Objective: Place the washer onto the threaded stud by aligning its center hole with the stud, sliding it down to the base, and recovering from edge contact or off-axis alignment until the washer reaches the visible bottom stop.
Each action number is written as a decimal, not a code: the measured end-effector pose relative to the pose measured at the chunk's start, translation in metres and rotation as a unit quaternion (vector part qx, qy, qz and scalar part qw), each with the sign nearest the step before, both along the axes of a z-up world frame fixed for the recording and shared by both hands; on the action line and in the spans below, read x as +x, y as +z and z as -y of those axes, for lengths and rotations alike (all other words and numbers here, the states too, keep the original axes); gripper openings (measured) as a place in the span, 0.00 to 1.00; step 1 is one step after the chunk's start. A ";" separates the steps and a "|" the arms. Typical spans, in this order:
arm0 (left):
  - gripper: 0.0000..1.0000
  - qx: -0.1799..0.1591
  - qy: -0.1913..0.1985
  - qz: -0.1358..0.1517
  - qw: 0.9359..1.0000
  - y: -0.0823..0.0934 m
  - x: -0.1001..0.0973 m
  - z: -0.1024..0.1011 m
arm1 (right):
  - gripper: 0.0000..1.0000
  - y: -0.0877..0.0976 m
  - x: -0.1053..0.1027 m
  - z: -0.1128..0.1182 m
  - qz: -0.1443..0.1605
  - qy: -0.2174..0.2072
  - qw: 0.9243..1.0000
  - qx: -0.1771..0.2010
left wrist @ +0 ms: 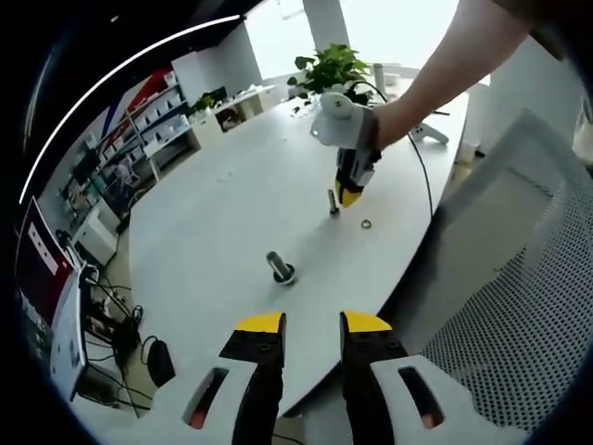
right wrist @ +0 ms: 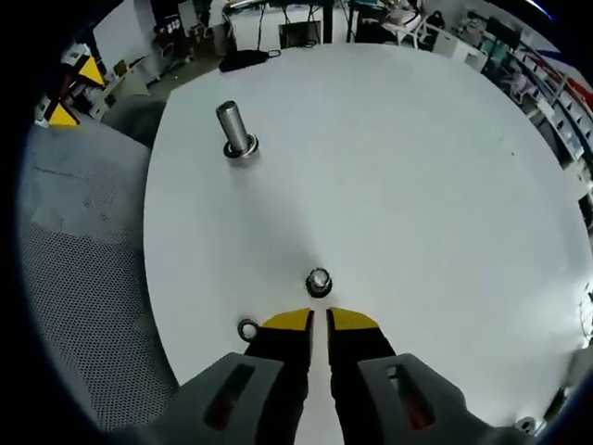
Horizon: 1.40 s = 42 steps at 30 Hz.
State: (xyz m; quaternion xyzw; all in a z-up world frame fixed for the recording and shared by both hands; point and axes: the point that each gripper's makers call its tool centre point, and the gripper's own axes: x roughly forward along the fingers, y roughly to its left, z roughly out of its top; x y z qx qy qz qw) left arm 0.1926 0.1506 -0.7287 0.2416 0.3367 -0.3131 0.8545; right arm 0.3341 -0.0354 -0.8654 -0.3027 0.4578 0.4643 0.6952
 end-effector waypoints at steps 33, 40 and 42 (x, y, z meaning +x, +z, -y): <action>0.21 0.007 0.002 0.000 1.000 -0.001 0.001 -0.002 | 0.24 -0.005 -0.045 0.006 -0.017 0.033 0.999 0.007; 0.21 0.009 0.002 0.000 1.000 -0.002 0.001 -0.003 | 0.24 -0.011 -0.059 0.001 -0.026 0.050 0.998 0.003; 0.21 0.009 0.004 0.001 1.000 -0.002 0.001 -0.004 | 0.24 -0.010 -0.057 -0.001 -0.020 0.052 0.998 0.005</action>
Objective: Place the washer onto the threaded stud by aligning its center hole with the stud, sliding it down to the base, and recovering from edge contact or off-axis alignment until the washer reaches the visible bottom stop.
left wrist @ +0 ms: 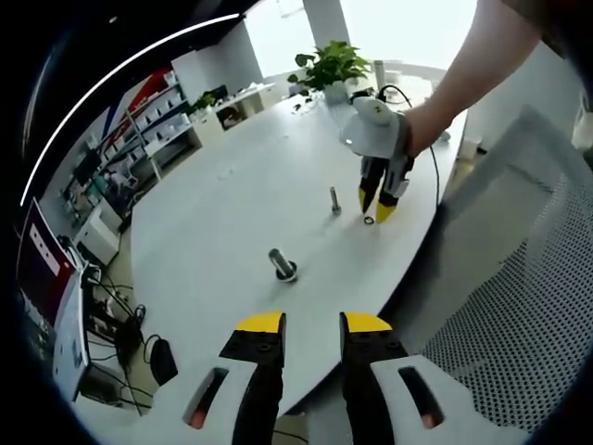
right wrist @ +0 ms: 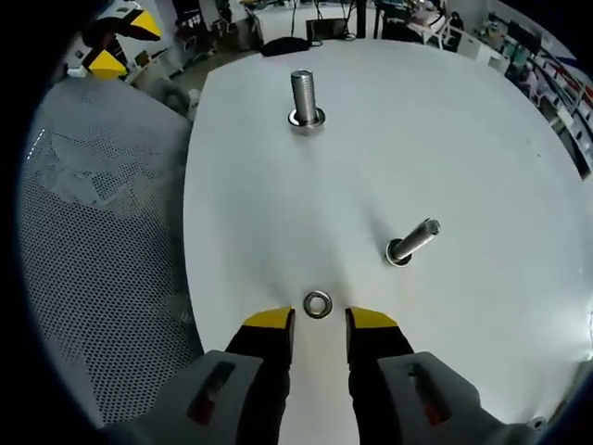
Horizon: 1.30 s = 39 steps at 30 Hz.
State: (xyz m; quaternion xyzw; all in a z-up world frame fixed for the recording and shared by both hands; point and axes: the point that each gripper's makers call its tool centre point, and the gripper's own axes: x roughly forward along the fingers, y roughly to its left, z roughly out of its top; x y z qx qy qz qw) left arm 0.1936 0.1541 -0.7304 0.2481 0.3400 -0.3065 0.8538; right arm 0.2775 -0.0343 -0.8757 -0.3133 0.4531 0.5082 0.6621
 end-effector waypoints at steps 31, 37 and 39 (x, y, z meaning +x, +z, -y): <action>0.21 0.003 0.001 -0.003 1.000 -0.001 0.000 -0.001 | 0.14 -0.004 0.009 -0.003 -0.007 0.083 0.989 -0.122; 0.21 0.005 0.003 -0.003 1.000 -0.002 0.000 -0.002 | 0.15 -0.005 0.007 -0.004 -0.002 0.105 0.978 -0.182; 0.21 0.005 0.004 -0.002 1.000 -0.001 0.000 -0.002 | 0.15 -0.006 0.008 -0.003 -0.005 0.096 0.977 -0.191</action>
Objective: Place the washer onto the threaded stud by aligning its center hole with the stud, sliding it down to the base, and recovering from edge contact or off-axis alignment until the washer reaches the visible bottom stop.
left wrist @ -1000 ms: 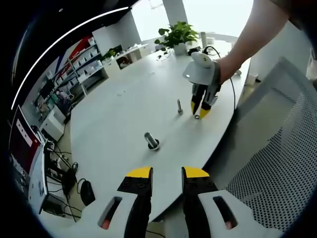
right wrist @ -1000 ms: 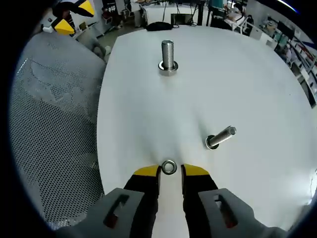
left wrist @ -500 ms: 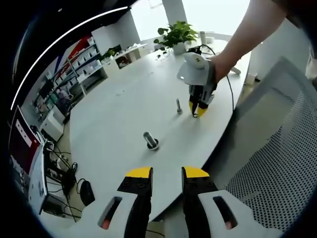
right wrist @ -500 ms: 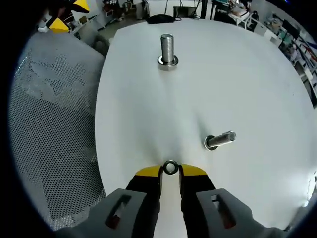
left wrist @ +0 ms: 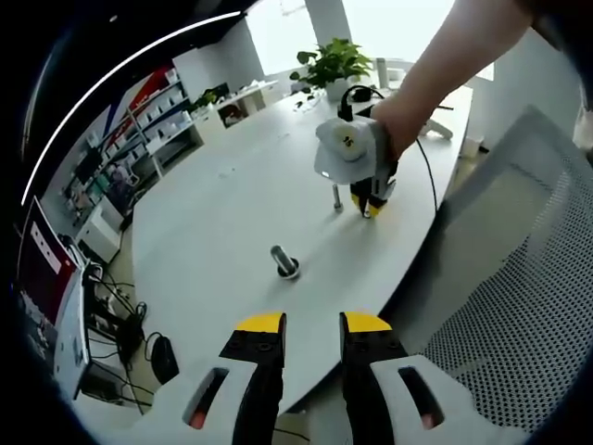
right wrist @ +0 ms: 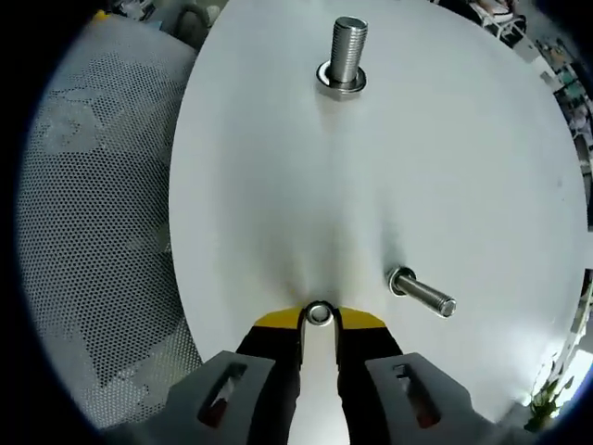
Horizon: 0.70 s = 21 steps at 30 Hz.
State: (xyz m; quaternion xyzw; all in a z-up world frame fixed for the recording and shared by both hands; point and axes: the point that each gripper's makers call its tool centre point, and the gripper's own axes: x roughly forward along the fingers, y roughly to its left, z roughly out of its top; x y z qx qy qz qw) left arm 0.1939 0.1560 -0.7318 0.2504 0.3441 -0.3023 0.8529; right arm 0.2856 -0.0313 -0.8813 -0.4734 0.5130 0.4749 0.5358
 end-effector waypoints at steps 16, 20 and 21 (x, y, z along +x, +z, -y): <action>0.21 -0.007 -0.006 0.013 1.000 0.006 0.001 0.003 | 0.13 0.005 -0.004 0.015 -0.006 -0.170 0.974 0.152; 0.21 -0.009 -0.005 0.014 1.000 0.006 0.002 0.002 | 0.13 0.013 0.003 0.013 0.003 -0.186 0.967 0.175; 0.21 -0.010 -0.005 0.014 1.000 0.007 0.002 0.002 | 0.13 0.017 0.006 0.011 0.011 -0.188 0.965 0.182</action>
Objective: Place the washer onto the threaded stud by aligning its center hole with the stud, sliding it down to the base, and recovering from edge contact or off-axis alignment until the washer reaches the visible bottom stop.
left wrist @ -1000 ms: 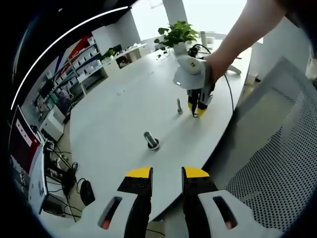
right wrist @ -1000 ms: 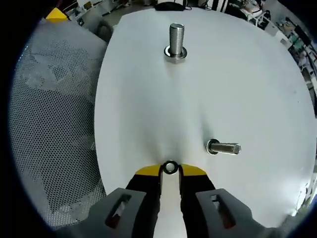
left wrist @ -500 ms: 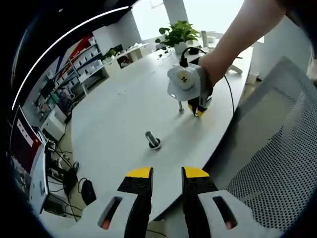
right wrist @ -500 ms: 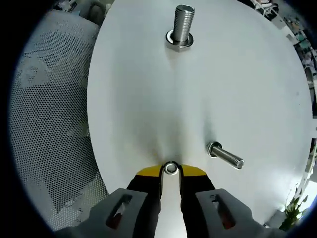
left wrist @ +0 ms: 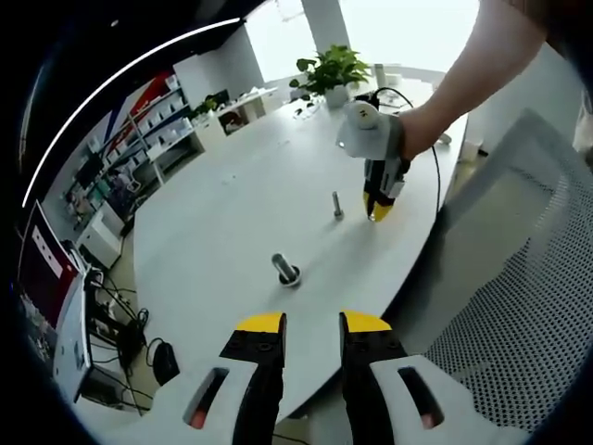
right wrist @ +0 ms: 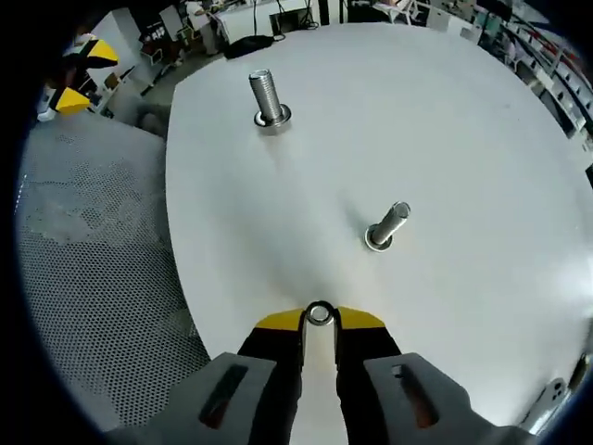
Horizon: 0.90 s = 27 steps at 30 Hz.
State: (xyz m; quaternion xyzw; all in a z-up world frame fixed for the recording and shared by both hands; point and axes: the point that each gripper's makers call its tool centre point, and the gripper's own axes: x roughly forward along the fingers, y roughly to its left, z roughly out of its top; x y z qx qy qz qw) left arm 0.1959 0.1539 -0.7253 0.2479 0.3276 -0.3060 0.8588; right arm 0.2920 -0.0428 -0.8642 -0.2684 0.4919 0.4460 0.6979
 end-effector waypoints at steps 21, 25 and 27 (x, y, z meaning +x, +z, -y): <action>0.21 -0.003 -0.002 0.011 1.000 0.004 0.001 0.001 | 0.14 0.056 0.044 -0.012 0.125 0.044 0.991 0.007; 0.21 -0.001 -0.001 0.013 1.000 0.005 0.002 0.000 | 0.14 0.062 0.042 -0.023 0.134 0.057 0.989 0.022; 0.21 -0.001 0.001 0.014 1.000 0.005 0.002 0.000 | 0.14 0.059 0.042 -0.027 0.125 0.059 0.990 0.022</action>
